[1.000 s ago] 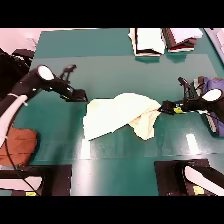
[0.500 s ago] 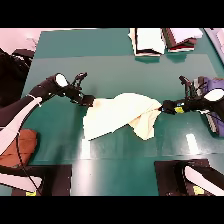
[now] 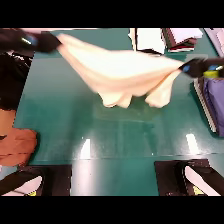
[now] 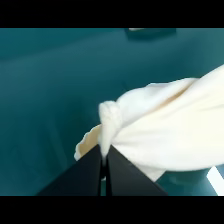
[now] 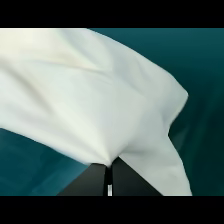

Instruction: Fold the shirts.

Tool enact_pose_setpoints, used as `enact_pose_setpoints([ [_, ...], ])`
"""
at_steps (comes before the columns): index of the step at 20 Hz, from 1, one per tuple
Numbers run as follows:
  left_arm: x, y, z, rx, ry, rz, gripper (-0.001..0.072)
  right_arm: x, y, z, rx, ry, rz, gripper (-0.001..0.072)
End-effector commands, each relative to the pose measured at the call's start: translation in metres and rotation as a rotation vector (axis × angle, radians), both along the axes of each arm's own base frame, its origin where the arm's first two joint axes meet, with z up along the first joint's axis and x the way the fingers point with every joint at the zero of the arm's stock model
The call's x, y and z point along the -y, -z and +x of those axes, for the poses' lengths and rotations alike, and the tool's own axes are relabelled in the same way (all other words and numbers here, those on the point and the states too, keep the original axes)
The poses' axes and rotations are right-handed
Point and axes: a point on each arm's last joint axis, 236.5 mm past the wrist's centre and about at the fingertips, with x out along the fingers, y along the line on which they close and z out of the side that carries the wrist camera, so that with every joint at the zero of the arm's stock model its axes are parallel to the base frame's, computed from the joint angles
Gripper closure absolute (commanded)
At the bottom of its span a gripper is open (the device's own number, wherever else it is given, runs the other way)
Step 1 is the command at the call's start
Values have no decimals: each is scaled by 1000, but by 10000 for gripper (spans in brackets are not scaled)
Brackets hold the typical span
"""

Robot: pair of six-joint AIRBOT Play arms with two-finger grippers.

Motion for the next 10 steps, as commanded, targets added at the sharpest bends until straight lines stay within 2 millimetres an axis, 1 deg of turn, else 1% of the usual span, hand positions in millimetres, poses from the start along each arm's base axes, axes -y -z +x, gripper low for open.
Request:
enact_pose_setpoints([
  [1, -34, -143, -89, 358, -56, -20, 685, 14, -90, -34, 193, 44, -126, 695],
  [2, -38, -167, -113, 426, -59, -34, 685, 18, -106, -45, 226, 58, -153, 695],
  [4, -45, -201, -149, 527, -63, -56, 685, 20, -130, -64, 265, 70, -181, 695],
  [6, -47, -220, -168, 577, -62, -63, 686, 17, -148, -75, 289, 60, -190, 695],
  [7, -48, -223, -170, 585, -63, -64, 686, 15, -152, -78, 284, 53, -190, 695],
  [8, -50, -220, -166, 576, -72, -52, 685, 15, -152, -79, 260, 49, -187, 695],
  [9, -50, -210, -155, 540, -76, -35, 686, 15, -148, -77, 227, 43, -186, 695],
  [10, -50, -194, -139, 479, -88, -17, 685, 14, -140, -71, 185, 37, -176, 695],
])
